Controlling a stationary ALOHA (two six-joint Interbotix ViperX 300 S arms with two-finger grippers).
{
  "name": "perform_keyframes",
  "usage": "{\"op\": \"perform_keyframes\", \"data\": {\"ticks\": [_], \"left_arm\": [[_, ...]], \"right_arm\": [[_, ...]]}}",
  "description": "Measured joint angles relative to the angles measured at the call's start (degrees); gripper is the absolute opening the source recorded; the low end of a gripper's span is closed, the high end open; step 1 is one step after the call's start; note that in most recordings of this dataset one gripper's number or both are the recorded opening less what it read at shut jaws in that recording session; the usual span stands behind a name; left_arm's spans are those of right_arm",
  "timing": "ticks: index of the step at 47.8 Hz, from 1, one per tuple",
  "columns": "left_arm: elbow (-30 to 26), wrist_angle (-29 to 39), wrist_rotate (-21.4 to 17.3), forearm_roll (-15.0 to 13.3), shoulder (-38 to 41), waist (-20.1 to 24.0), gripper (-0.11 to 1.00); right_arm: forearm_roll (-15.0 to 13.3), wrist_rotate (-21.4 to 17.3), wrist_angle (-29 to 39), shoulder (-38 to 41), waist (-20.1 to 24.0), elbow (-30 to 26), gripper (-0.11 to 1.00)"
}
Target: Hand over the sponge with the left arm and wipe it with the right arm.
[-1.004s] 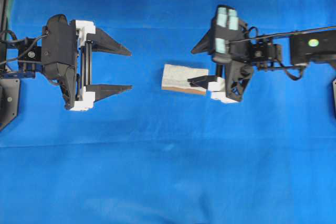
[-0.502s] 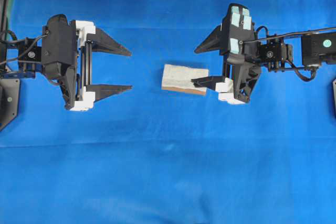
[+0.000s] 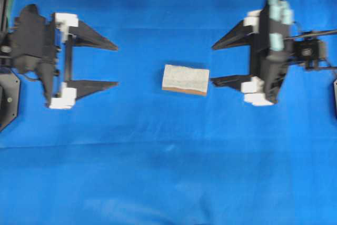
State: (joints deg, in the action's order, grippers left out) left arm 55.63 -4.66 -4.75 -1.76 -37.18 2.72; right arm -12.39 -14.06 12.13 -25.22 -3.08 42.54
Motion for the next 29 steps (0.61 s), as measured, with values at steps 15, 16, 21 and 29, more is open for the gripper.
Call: {"op": "perform_keyframes", "data": {"ticks": [15,16,21,29], "left_arm": [[3.7,10.5,0.3,0.0,-15.8,0.0,0.89],[4.0,11.1,0.3,0.0,-16.8,0.0,0.89],[6.9,12.5,0.4,0.0,-21.6,0.0,0.89],[11.7,12.7,0.4,0.0,-29.2,0.0,0.89]], "right_arm": [[0.0,0.1,2.8,-17.8,0.0,8.8,0.74],[-0.1,0.1,2.8,-18.9,0.1,9.5,0.74],[-0.1,0.1,2.9,-24.9,0.1,13.8,0.74],[0.1,-0.5,2.5,-34.5,0.0,21.4,0.74]]}}
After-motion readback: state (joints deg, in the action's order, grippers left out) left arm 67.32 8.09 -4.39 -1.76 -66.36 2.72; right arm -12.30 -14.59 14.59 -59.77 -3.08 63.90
